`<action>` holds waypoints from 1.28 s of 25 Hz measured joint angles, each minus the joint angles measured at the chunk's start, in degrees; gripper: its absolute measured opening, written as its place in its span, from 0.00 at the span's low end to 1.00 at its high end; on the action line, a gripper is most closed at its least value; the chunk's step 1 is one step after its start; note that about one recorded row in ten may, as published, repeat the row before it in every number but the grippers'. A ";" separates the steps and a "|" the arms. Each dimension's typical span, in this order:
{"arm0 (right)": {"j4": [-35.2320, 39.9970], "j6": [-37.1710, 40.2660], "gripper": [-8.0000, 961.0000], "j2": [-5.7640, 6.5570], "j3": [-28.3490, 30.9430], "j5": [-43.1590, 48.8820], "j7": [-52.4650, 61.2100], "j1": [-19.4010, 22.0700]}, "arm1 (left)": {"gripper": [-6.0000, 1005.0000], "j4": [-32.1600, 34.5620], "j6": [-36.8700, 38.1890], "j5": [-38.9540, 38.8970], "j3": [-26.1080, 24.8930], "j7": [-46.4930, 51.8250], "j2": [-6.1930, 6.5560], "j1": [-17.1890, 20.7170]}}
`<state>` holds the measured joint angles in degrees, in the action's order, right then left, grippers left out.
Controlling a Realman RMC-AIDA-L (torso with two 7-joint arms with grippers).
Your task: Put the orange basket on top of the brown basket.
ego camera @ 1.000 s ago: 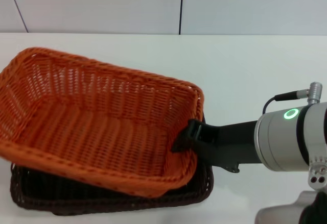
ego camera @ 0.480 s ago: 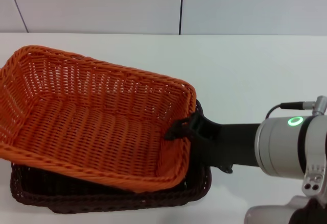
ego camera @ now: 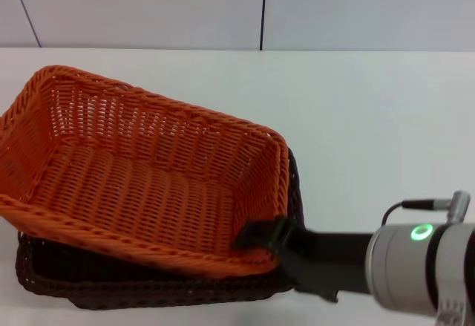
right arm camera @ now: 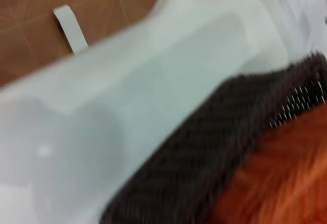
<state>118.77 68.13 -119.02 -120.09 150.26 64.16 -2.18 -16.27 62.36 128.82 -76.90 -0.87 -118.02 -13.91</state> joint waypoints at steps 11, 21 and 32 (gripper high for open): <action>0.06 -9.01 0.65 -0.09 -7.55 3.28 0.09 2.46 | 0.74 3.06 0.63 0.05 -2.22 -1.72 0.55 -0.63; -0.48 -17.65 0.65 -0.07 -16.43 7.95 -0.28 7.04 | 0.74 3.00 0.51 0.00 -5.04 -2.19 2.32 -0.68; -14.87 -63.65 0.65 0.13 -19.36 -18.24 11.62 0.22 | 0.74 3.87 3.18 -0.18 -9.14 -2.28 1.73 0.79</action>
<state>103.89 4.48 -118.89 -139.46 132.02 75.78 -1.96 -12.41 65.54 128.64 -86.04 -3.15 -116.30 -13.12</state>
